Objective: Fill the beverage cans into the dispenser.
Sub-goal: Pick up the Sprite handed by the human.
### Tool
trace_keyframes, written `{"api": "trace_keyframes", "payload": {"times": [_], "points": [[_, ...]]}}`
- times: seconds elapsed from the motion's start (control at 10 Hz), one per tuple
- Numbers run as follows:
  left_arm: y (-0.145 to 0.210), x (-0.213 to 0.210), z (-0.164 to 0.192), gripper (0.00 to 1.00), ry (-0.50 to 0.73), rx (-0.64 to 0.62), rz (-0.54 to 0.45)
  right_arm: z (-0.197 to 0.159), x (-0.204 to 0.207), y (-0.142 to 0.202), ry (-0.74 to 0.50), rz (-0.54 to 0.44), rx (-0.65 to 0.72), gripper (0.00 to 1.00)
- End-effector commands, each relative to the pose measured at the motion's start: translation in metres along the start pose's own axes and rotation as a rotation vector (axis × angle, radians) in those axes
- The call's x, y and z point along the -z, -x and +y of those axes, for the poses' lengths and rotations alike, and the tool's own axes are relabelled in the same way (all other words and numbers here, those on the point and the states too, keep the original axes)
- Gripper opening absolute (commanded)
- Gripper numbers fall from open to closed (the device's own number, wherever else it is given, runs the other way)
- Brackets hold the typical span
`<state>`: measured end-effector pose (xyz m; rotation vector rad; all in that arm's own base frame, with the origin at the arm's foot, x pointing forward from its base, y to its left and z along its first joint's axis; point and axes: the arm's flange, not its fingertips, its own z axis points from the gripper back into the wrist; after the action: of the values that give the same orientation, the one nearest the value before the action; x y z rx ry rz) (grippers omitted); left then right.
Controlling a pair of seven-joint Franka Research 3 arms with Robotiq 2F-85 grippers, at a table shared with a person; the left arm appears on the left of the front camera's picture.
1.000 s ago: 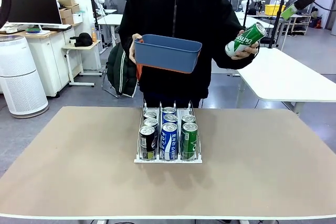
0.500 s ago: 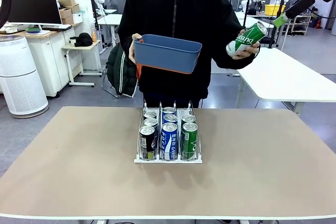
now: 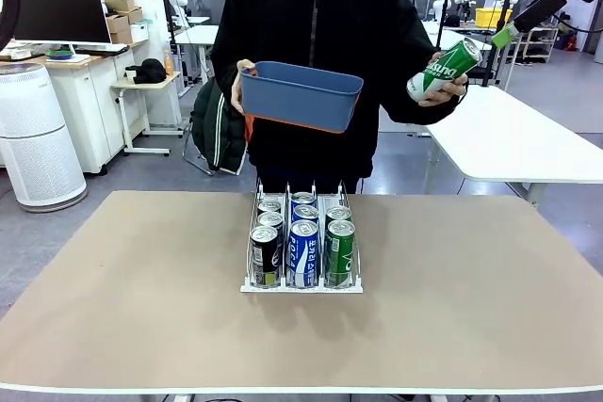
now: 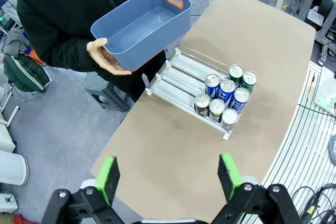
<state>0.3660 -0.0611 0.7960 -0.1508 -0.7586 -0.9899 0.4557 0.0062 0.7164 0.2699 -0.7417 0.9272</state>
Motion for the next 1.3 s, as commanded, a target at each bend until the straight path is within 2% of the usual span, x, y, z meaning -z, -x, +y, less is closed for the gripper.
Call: {"api": "trace_keyframes", "payload": {"times": [0.0,0.6,1.0,1.2], "points": [[0.002,-0.001,0.0,1.0,0.0,0.0,0.0,-0.008,0.015,-0.001,-0.028,-0.011,-0.007,1.0],[0.002,-0.001,0.0,1.0,0.0,0.0,0.0,-0.004,0.031,-0.007,-0.123,-0.005,-0.051,1.0],[0.002,-0.001,0.0,1.0,0.0,0.0,0.0,-0.004,0.049,-0.013,-0.11,-0.004,-0.089,1.0],[0.002,-0.001,0.0,1.0,0.0,0.0,0.0,-0.003,0.057,-0.014,-0.144,0.003,-0.088,1.0]]}}
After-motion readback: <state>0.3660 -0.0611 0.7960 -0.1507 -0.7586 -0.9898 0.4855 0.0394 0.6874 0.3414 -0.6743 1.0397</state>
